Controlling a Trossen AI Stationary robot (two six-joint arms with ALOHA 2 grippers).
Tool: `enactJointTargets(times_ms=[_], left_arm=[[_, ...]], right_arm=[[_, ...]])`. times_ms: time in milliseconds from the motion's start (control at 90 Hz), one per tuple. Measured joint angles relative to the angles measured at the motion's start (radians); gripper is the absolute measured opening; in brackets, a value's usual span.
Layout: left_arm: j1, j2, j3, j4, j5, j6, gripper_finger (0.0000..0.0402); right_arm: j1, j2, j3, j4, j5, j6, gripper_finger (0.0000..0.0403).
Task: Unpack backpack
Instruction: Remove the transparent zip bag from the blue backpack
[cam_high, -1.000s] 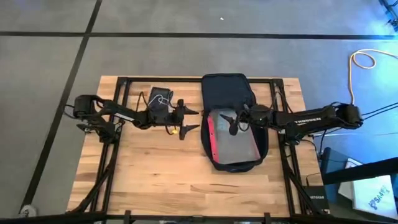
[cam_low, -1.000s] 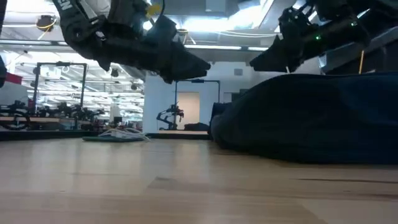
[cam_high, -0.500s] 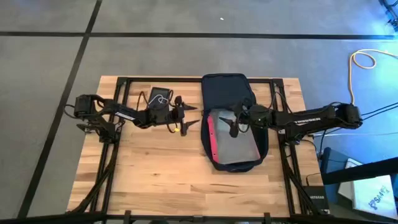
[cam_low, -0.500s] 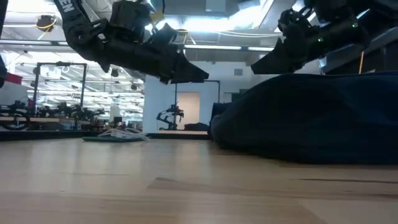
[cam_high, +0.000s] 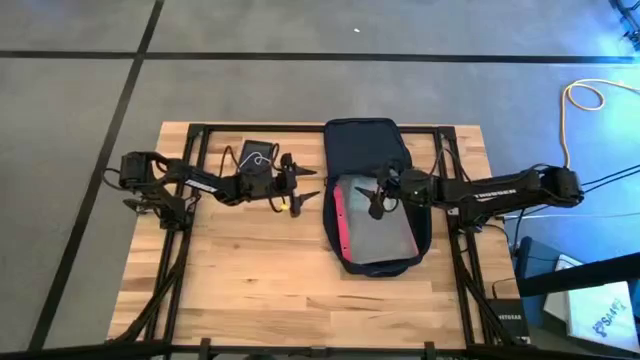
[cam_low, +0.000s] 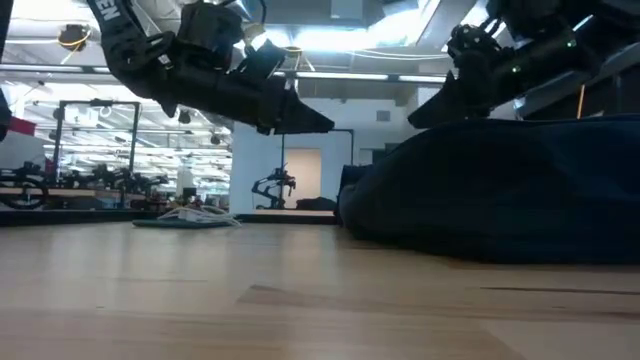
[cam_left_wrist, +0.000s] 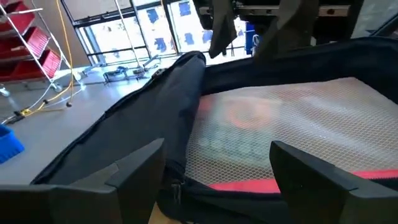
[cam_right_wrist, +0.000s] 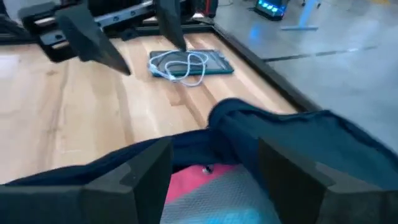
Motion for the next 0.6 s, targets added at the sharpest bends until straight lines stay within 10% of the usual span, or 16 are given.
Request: enactJointTargets(times_ms=[600], left_arm=[[-0.008, 0.0, 0.0, -0.011, 0.049, -0.027, 0.0272]], right_arm=[[0.042, -0.004, 0.354, -1.079, 0.189, 0.409, 0.0217]])
